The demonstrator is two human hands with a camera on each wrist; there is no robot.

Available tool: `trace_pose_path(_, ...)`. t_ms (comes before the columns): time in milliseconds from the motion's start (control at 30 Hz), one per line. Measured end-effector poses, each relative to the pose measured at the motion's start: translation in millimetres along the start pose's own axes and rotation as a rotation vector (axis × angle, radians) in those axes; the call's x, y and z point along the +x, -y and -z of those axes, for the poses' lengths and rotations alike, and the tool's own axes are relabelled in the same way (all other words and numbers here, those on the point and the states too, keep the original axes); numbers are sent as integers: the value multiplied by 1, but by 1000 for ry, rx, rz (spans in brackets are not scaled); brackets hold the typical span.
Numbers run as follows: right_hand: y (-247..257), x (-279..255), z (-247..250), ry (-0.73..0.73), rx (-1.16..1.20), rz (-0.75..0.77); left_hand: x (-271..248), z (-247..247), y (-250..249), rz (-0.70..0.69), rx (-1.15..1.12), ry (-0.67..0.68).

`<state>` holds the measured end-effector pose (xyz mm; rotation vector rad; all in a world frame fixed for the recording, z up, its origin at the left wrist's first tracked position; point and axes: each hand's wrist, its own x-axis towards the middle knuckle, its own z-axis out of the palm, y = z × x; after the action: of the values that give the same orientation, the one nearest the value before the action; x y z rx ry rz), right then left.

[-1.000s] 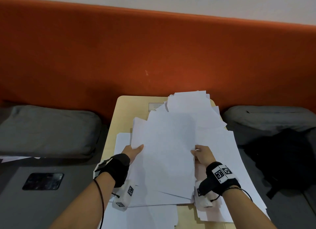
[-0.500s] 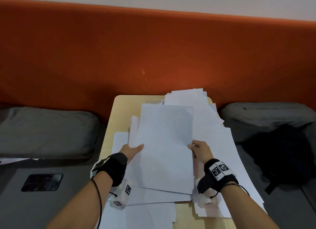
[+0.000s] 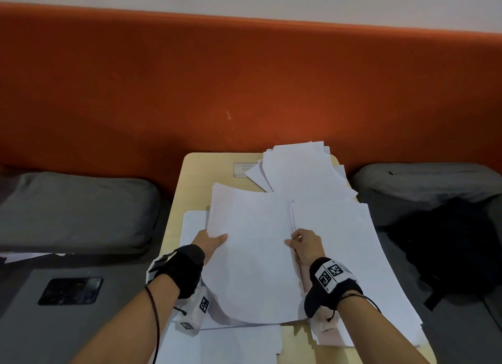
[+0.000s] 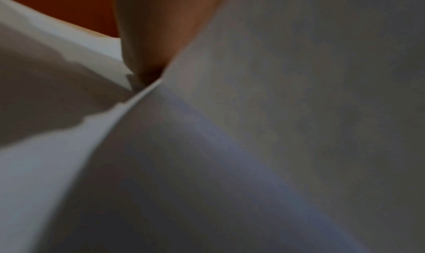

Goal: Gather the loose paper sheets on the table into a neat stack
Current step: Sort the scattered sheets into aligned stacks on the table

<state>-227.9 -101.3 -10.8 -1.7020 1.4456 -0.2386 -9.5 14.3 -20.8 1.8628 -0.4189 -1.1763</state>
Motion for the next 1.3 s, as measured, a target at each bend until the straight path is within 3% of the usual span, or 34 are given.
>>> trace_pose_path(133,4,1,10,14,155,7,-19,5,-19,-97,-190,82)
trace_pose_path(267,25,-6,25,241,469,80,-37,10,-57,-262,-252,111)
trace_pose_path(500,88,-32,54,-21,685,323,-64,13,-115,-570,-318,-91)
trace_pose_path(633,108,-42,69,-70,746,410,-81,16,-130,-679,-333,-32)
trace_pose_path(800,112,-51,74,-62,762,438,-89,22,-134,-720,-293,46)
trace_pose_path(1100,128,-62,85,-97,753,535,-98,29,-150,-807,-262,20)
trace_pose_path(1300,134,-57,85,-96,717,573,-89,34,-141,-758,-267,15)
